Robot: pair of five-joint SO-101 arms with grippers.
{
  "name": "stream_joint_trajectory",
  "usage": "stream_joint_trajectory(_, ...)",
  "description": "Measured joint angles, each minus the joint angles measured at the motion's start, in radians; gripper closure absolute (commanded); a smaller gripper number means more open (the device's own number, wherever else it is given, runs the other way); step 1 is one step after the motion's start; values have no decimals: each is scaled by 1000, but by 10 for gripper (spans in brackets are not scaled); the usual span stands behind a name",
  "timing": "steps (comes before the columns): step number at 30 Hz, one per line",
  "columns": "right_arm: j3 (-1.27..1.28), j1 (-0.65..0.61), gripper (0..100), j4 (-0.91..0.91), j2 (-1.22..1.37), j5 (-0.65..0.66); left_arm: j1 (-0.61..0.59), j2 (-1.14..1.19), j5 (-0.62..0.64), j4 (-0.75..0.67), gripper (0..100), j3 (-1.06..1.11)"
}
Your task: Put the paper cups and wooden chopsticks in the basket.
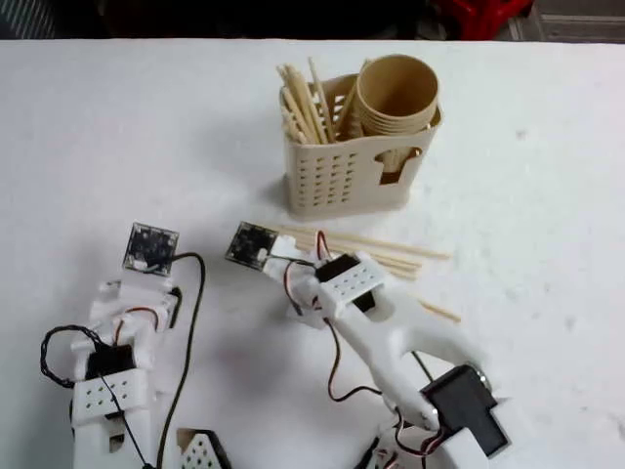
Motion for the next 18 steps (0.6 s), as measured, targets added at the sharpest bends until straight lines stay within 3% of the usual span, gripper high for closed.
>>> stream_joint_trajectory(4,-5,0,910,2,15,0,0,0,0,0,766,0)
stream_joint_trajectory(18,-126,21,981,83,123,0,0,0,0,0,766,0)
